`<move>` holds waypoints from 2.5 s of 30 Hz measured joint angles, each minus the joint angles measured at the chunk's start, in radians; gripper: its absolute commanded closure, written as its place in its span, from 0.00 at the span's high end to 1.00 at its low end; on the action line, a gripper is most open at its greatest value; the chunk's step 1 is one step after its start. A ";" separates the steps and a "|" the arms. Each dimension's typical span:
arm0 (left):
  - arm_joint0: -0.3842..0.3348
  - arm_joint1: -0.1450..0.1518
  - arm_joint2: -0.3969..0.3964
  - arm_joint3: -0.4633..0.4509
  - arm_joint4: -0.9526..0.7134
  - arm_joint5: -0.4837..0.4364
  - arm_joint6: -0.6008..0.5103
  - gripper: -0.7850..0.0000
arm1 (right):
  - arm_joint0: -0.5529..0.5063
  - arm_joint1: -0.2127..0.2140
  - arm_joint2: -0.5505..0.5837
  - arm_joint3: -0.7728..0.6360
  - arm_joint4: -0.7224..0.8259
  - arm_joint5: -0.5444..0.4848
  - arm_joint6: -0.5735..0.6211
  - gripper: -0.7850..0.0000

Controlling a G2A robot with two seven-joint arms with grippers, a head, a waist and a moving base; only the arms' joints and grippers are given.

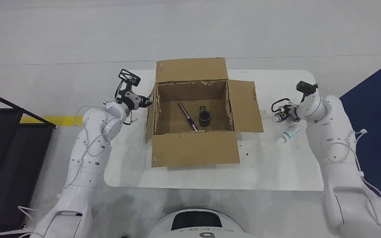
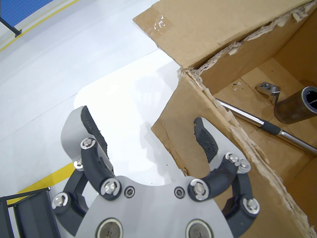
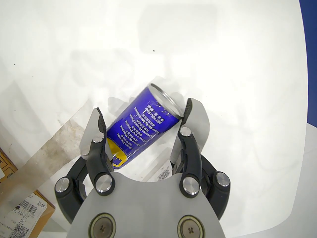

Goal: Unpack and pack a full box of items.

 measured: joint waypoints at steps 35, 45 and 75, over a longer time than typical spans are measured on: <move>0.000 0.000 0.000 0.000 0.000 0.000 0.000 1.00 | -0.404 -0.002 0.319 -0.633 0.721 -0.430 -0.370 0.00; 0.000 0.000 0.000 0.000 0.000 0.000 0.000 1.00 | -0.299 -0.031 0.031 -0.705 0.673 -0.455 -0.400 0.00; 0.000 0.000 0.000 0.000 0.000 0.000 0.000 1.00 | 0.300 -0.279 -0.858 -0.191 0.204 -0.383 -0.195 0.09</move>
